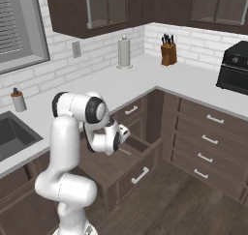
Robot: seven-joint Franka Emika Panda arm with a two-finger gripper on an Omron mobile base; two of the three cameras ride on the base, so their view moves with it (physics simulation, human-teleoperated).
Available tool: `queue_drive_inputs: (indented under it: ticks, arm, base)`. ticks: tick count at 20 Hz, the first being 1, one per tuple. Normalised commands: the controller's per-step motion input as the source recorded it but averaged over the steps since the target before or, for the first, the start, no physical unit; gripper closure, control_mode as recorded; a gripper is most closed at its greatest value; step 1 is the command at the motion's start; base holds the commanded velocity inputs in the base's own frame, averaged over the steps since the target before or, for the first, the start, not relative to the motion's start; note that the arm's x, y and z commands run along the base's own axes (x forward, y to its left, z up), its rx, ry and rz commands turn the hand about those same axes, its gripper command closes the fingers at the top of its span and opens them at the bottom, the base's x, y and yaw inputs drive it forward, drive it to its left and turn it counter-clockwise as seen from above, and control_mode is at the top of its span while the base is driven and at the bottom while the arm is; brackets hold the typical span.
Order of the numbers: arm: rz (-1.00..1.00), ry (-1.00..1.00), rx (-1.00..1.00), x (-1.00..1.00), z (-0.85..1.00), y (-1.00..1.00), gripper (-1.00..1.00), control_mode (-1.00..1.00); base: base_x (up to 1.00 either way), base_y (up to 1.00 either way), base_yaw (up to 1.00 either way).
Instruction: Take a straw from the drawer in front and place it inside the glass cup on the dining counter.
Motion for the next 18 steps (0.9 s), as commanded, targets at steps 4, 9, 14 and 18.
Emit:
queue_drive_inputs:
  ticks: [4, 9, 14, 18]
  arm:
    - [0.0, 0.0, 0.0, 0.14, -0.18, 0.18, -1.0, -1.0]
    - [0.0, 0.0, 0.0, 0.16, -0.21, 0.23, -1.0, -1.0]
    - [0.0, 0.0, 0.0, 0.28, -0.21, 0.09, -1.0, -1.0]
    - [0.0, 0.0, 0.0, 0.28, -0.27, 0.0, -1.0, -1.0]
  base:
    - [0.0, 0.0, 0.0]
    - [0.0, 0.0, 0.0]
    - [0.0, 0.0, 0.0]
    - [0.0, 0.0, 0.0]
